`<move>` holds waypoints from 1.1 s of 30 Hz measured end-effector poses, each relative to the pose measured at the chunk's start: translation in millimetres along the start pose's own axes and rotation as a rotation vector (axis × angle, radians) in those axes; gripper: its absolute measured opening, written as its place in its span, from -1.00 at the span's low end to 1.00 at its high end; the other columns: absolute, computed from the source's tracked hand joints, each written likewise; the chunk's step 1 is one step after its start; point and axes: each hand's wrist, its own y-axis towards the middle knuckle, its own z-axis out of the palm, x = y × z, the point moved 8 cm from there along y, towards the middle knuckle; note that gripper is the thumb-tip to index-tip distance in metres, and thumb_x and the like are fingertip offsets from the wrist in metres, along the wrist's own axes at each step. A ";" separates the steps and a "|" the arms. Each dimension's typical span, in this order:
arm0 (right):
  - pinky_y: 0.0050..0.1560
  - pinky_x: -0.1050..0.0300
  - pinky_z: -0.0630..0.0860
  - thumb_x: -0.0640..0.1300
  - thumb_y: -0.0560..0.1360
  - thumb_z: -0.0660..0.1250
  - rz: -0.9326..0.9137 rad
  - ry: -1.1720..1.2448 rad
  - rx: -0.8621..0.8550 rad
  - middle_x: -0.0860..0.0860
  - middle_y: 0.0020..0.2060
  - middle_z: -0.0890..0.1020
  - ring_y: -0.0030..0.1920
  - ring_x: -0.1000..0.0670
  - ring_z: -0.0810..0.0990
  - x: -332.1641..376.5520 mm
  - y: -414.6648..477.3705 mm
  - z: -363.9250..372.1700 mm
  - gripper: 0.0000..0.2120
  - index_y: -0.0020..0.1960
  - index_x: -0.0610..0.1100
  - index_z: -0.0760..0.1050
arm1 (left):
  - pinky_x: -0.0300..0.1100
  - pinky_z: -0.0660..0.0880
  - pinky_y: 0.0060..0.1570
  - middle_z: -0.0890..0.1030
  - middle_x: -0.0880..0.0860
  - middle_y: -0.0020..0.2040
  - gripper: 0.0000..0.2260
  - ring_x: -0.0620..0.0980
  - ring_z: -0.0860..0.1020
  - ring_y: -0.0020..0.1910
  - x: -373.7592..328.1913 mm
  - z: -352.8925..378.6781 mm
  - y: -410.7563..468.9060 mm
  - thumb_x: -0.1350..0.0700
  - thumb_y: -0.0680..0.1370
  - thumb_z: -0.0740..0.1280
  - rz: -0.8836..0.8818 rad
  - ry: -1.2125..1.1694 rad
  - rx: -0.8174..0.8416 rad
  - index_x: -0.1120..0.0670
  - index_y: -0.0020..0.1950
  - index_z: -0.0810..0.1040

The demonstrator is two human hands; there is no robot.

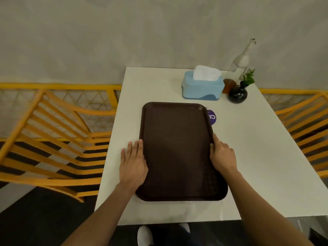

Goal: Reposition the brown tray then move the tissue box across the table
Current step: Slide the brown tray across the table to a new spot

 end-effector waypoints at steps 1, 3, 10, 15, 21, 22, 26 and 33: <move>0.05 -0.15 0.53 -0.03 0.69 0.04 -0.018 -0.011 0.006 -0.13 0.05 0.64 -0.04 -0.18 0.59 10.0 4.2 3.1 -0.52 0.58 -0.10 0.19 | 0.08 -0.15 0.59 0.04 0.07 0.67 -0.45 0.09 -0.08 0.65 8.8 -2.8 0.4 0.01 0.69 -0.02 -0.015 -0.015 -0.006 0.05 0.67 -0.10; 0.08 -0.16 0.51 -0.01 0.69 0.07 -0.052 -0.027 0.006 -0.16 0.16 0.59 0.09 -0.20 0.54 28.0 10.3 7.1 -0.51 0.58 -0.13 0.22 | 0.08 -0.09 0.60 0.05 0.07 0.67 -0.46 0.07 -0.07 0.65 25.1 -10.7 3.1 0.02 0.69 -0.01 -0.032 -0.051 -0.025 0.06 0.67 -0.06; 0.42 -0.24 0.29 0.19 0.63 0.18 -0.096 0.062 0.035 -0.14 0.54 0.29 0.49 -0.22 0.27 52.9 1.2 12.5 -0.33 0.60 -0.13 0.13 | 0.00 -0.11 0.59 0.10 0.05 0.66 -0.42 0.02 -0.03 0.64 57.2 -30.4 1.0 -0.17 0.68 -0.02 -0.021 -0.125 -0.087 0.06 0.66 0.08; 0.55 -0.24 -0.01 0.31 0.62 0.01 -0.088 0.026 0.156 -0.09 0.62 0.08 0.60 -0.16 0.03 41.9 -18.5 32.7 -0.24 0.64 -0.11 -0.06 | -0.01 -0.13 0.58 0.02 0.04 0.68 -0.37 0.02 -0.09 0.64 60.1 -18.0 -8.2 -0.20 0.68 0.00 -0.067 -0.082 -0.020 0.06 0.67 -0.06; 0.55 -0.25 -0.06 0.19 0.66 0.02 -0.186 0.038 0.173 -0.10 0.63 0.02 0.62 -0.15 -0.06 65.4 -21.1 35.6 -0.29 0.64 -0.15 -0.12 | 0.03 -0.10 0.59 0.04 0.01 0.67 -0.38 -0.02 -0.08 0.64 70.3 -21.5 -15.5 -0.18 0.67 0.02 -0.095 -0.091 -0.027 0.03 0.67 -0.04; 0.55 -0.25 -0.06 0.17 0.66 0.03 -0.189 0.035 0.181 -0.10 0.63 0.02 0.62 -0.14 -0.06 69.4 -18.6 36.0 -0.30 0.64 -0.15 -0.12 | 0.02 -0.08 0.59 0.10 0.02 0.66 -0.38 -0.01 -0.04 0.64 73.2 -23.9 -14.1 -0.16 0.67 0.06 -0.097 -0.099 -0.039 0.05 0.67 0.00; 0.56 -0.24 -0.10 0.19 0.66 0.03 -0.206 0.033 0.176 -0.08 0.64 -0.03 0.62 -0.12 -0.11 81.5 -9.7 37.6 -0.28 0.65 -0.13 -0.15 | 0.06 0.05 0.58 0.32 0.09 0.59 -0.45 0.05 0.17 0.61 85.1 -38.0 -1.5 -0.04 0.66 0.18 -0.128 -0.111 -0.132 0.10 0.62 0.20; 0.55 -0.19 -0.15 0.32 0.61 -0.02 -0.117 0.063 0.163 -0.06 0.64 -0.08 0.62 -0.09 -0.14 81.3 -15.5 45.6 -0.19 0.65 -0.10 -0.22 | 0.05 -0.09 0.60 -0.03 0.02 0.68 -0.39 0.04 -0.09 0.65 84.0 -27.9 23.2 -0.14 0.69 0.01 -0.081 -0.133 0.002 0.05 0.67 -0.09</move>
